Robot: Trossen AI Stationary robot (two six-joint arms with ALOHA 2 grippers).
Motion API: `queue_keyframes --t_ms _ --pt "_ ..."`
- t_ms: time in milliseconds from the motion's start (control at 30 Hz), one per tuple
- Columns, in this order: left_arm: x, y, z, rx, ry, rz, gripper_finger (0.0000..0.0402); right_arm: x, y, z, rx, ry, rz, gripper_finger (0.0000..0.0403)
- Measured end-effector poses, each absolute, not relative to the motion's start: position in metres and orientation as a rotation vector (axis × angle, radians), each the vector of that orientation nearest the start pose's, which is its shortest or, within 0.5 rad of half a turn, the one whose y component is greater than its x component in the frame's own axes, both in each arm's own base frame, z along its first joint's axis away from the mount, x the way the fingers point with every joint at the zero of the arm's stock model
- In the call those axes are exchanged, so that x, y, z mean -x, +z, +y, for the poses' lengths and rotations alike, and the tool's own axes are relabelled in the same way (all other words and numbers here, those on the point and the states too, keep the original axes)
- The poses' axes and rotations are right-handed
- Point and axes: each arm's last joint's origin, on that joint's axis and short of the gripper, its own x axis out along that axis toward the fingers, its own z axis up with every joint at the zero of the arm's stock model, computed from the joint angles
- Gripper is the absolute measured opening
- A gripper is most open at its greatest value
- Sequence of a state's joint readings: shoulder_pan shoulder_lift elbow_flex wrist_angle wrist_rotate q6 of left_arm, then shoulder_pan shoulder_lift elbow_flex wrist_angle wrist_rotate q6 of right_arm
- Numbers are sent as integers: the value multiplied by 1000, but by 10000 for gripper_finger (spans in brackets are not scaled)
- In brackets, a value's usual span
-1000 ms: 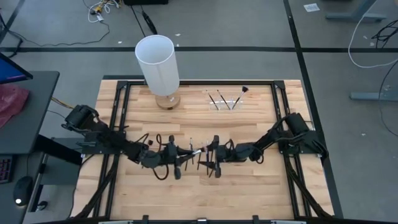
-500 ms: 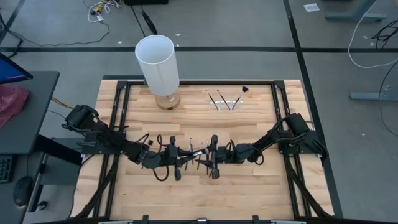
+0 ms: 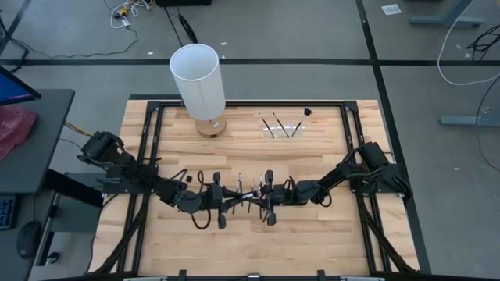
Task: Sort items
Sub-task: Put the powder brush into the transparent organizer
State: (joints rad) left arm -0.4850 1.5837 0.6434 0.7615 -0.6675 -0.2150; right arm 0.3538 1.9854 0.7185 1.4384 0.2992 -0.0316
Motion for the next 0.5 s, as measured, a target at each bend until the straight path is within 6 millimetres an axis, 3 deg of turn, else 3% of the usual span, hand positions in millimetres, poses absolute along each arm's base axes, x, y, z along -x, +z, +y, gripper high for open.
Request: queue_keyframes --t_ms 500 --pt "-278 181 -123 111 246 195 194 -332 140 113 -3 -24 -106 43"
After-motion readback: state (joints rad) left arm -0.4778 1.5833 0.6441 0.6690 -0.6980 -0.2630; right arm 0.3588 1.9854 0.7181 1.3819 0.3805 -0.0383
